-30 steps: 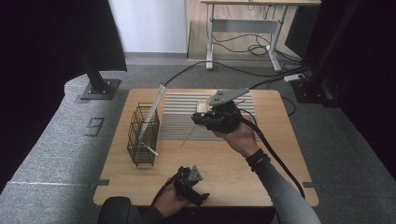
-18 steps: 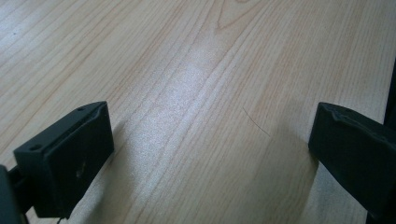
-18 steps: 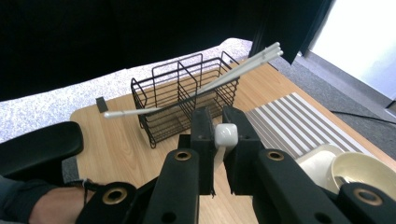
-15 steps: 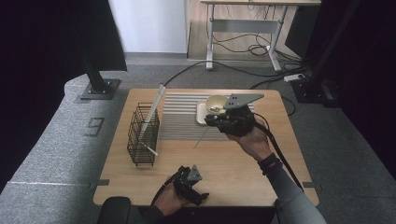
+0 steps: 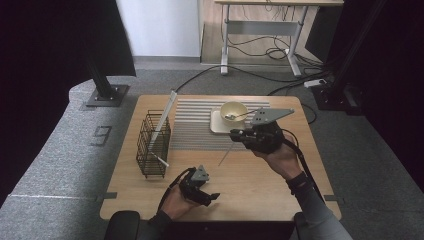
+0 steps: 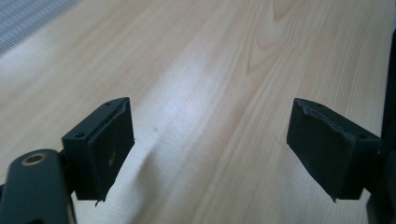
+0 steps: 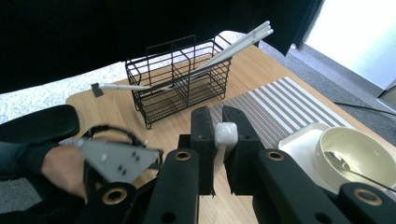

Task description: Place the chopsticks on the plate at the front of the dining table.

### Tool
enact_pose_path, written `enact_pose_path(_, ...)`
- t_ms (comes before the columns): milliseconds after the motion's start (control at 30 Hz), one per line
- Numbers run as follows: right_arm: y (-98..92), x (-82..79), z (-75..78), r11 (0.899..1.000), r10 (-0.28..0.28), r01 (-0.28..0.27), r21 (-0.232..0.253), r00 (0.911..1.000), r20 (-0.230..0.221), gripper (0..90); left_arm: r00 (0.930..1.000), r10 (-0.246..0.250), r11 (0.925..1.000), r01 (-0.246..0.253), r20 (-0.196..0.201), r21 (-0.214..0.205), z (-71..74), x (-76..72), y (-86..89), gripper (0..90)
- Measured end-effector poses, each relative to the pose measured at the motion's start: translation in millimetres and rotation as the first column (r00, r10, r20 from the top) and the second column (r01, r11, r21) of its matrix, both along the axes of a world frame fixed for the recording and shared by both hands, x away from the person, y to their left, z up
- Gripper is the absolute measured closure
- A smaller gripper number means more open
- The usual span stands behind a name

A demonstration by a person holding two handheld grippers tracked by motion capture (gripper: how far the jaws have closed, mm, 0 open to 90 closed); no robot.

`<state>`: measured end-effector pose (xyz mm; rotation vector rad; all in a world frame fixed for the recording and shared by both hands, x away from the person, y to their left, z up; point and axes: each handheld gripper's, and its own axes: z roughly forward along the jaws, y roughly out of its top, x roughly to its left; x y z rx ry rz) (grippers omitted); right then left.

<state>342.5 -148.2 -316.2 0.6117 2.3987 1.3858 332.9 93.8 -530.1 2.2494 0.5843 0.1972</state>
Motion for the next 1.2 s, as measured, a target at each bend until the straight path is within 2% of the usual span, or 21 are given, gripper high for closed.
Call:
enact_pose_path(367, 3.8, -7.0, -14.9, 0.999, 0.03, -0.031, -0.018, 0.9991, -0.029, 82.4, 0.9958, -0.051, 0.9974, 0.055, 0.076, -0.047, 20.5, 14.0, -11.5, 36.9)
enact_pose_path(400, 5.0, -7.3, -16.0, 0.999, 0.034, -0.034, -0.021, 0.9989, -0.033, 82.4, 0.9949, -0.052, 0.9974, 0.056, 0.086, -0.045, 22.3, 14.4, -12.7, 39.2)
enact_pose_path(433, 7.5, -8.0, -18.1, 0.999, 0.039, -0.041, -0.027, 0.9985, -0.038, 82.4, 0.9931, -0.055, 0.9971, 0.06, 0.104, -0.047, 25.2, 14.9, -14.5, 45.5)
enact_pose_path(500, 8.6, -8.3, -18.9, 0.999, 0.044, -0.045, -0.03, 0.9982, -0.041, 82.4, 0.9924, -0.054, 0.9969, 0.06, 0.111, -0.051, 26.5, 15.1, -15.1, 48.4)
enact_pose_path(533, 9.8, -8.6, -19.5, 0.998, 0.047, -0.049, -0.031, 0.9979, -0.043, 82.4, 0.9917, -0.059, 0.9963, 0.066, 0.114, -0.056, 27.5, 15.3, -15.4, 55.2)
enact_pose_path(567, 10.9, -8.9, -20.1, 0.998, 0.051, -0.053, -0.033, 0.9977, -0.045, 82.4, 0.9911, -0.063, 0.9956, 0.071, 0.117, -0.062, 28.2, 15.2, -16.0, 55.2)
enact_pose_path(833, 17.4, -8.6, -24.9, 0.997, 0.066, -0.069, -0.047, 0.9959, -0.062, 82.4, 0.9854, -0.095, 0.9925, 0.105, 0.141, -0.062, 28.3, 12.7, -17.8, 74.6)
enact_pose_path(867, 18.7, -8.3, -25.9, 0.996, 0.07, -0.073, -0.049, 0.9952, -0.068, 82.4, 0.9846, -0.099, 0.9922, 0.109, 0.144, -0.061, 28.4, 12.2, -18.0, 79.9)
enact_pose_path(1100, 18.8, -6.2, -26.2, 0.997, 0.065, -0.069, -0.044, 0.9951, -0.075, 82.0, 0.9792, -0.118, 0.9905, 0.128, 0.165, -0.05, 28.4, 8.4, -20.3, 84.6)
enact_pose_path(1167, 19.1, -6.0, -26.3, 0.997, 0.051, -0.054, -0.047, 0.9966, -0.065, 75.3, 0.9807, -0.119, 0.9898, 0.13, 0.155, -0.059, 28.3, 7.8, -21.0, 84.9)
enact_pose_path(1200, 19.1, -6.0, -26.3, 0.997, 0.051, -0.054, -0.047, 0.9966, -0.065, 75.3, 0.9812, -0.119, 0.9896, 0.13, 0.152, -0.062, 28.4, 7.8, -21.1, 84.9)
